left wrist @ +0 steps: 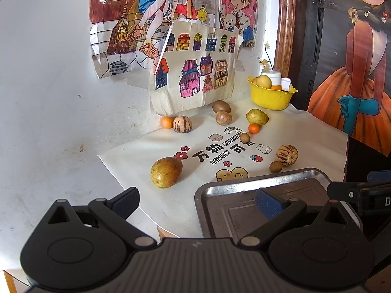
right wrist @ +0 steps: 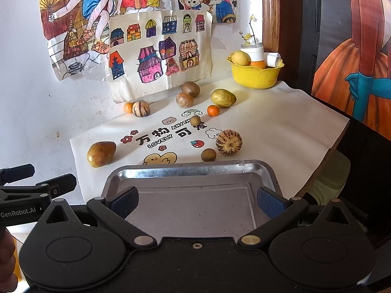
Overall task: Organize fruits
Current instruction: 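Reach and grasp the large yellow mango with the left gripper while the right tool approaches a small brown kiwi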
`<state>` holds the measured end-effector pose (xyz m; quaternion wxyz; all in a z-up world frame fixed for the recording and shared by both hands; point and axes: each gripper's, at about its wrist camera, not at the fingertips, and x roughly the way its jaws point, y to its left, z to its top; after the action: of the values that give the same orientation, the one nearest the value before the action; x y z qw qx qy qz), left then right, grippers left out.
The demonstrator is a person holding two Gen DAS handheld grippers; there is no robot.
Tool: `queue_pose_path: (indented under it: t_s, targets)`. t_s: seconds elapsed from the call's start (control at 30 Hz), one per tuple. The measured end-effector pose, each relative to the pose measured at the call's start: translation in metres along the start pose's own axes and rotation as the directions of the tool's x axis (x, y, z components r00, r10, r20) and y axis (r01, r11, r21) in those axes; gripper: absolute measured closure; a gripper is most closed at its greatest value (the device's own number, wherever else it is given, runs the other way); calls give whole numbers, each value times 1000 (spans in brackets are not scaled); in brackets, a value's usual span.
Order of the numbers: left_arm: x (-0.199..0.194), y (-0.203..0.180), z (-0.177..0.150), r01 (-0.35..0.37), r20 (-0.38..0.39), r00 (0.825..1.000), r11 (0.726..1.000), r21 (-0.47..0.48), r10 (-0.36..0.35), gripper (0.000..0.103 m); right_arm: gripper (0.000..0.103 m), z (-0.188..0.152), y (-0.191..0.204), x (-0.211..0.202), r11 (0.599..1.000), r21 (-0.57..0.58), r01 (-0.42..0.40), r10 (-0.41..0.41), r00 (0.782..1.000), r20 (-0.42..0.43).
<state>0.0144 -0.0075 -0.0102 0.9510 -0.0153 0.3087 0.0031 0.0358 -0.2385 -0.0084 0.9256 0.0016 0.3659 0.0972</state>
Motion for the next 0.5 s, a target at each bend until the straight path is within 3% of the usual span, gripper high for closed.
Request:
queue_pose_path:
  t_s: [0.33,0.5]
  targets:
    - [19,7,0,1,-42,999,1000,0,-1,0,0,8,-7,4,999,33,-27,26,999,40]
    - [36,24,1,31,-66,997,998,-59,-35,0,0,12,-15,14,996,65,-62,59,997,43]
